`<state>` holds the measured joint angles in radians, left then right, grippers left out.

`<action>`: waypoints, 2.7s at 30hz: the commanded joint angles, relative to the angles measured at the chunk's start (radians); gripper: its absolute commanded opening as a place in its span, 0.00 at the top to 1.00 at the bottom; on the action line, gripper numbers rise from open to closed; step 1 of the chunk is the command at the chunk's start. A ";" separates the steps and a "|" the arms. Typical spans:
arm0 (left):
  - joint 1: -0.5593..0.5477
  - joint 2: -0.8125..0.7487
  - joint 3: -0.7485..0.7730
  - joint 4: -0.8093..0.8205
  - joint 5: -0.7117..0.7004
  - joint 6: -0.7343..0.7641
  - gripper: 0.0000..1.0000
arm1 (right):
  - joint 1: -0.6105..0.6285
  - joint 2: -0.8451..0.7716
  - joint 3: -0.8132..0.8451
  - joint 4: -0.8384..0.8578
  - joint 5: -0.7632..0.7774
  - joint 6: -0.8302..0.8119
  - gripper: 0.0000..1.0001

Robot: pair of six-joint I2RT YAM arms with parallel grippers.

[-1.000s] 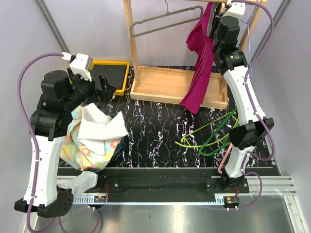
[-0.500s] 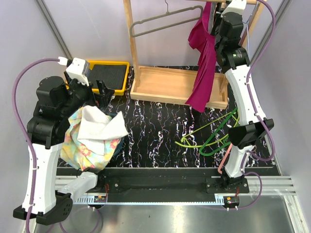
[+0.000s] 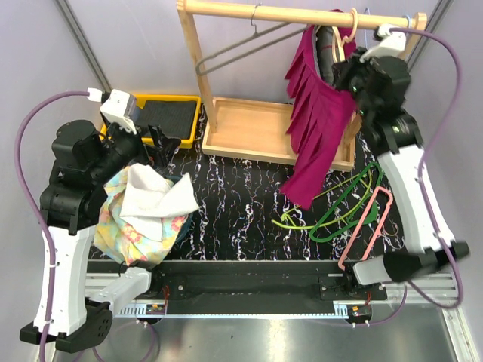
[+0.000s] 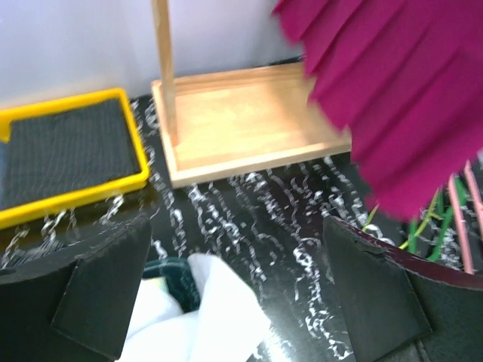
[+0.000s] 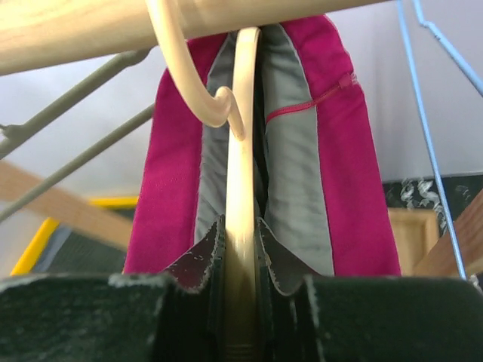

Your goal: Remove the skirt from the hanger

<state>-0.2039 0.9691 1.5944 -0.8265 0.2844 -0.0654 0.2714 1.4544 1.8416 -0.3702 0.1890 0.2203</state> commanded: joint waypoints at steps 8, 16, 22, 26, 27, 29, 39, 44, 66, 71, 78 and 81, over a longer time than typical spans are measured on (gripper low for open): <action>0.000 0.009 0.016 0.171 0.151 -0.102 0.01 | 0.019 -0.384 -0.234 -0.271 -0.215 0.087 1.00; 0.000 0.003 0.033 0.175 0.135 -0.099 0.01 | 0.017 -0.083 0.227 -0.334 -0.118 0.042 1.00; 0.000 -0.047 0.009 0.162 0.098 -0.051 0.01 | 0.017 0.027 0.361 -0.316 -0.129 0.028 1.00; 0.000 -0.066 0.007 0.162 0.076 -0.036 0.01 | 0.017 0.034 0.334 -0.215 -0.095 -0.001 1.00; 0.000 -0.069 0.009 0.162 0.075 -0.037 0.01 | 0.017 0.037 0.317 -0.193 -0.091 -0.005 1.00; 0.000 -0.072 0.009 0.164 0.073 -0.037 0.01 | 0.017 0.041 0.300 -0.130 -0.080 -0.022 1.00; 0.000 -0.093 0.004 0.145 0.058 -0.024 0.01 | 0.015 0.264 0.456 0.007 -0.008 -0.093 1.00; 0.000 -0.104 -0.001 0.136 0.041 -0.008 0.01 | 0.014 0.345 0.553 0.033 0.018 -0.130 1.00; 0.000 -0.124 -0.039 0.130 0.032 -0.008 0.01 | -0.014 0.357 0.621 0.063 0.023 -0.078 1.00; 0.000 -0.124 -0.037 0.130 0.030 -0.005 0.01 | -0.014 0.245 0.431 0.060 -0.029 -0.032 1.00; 0.000 -0.116 -0.031 0.135 0.039 -0.017 0.01 | 0.009 -0.017 0.003 0.066 -0.163 0.016 1.00; 0.000 -0.106 -0.013 0.135 0.059 -0.025 0.01 | 0.023 -0.139 -0.109 0.034 -0.192 0.019 1.00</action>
<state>-0.2039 0.8528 1.5566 -0.7181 0.3317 -0.0799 0.2707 1.4837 1.8267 -0.4320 0.0834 0.2073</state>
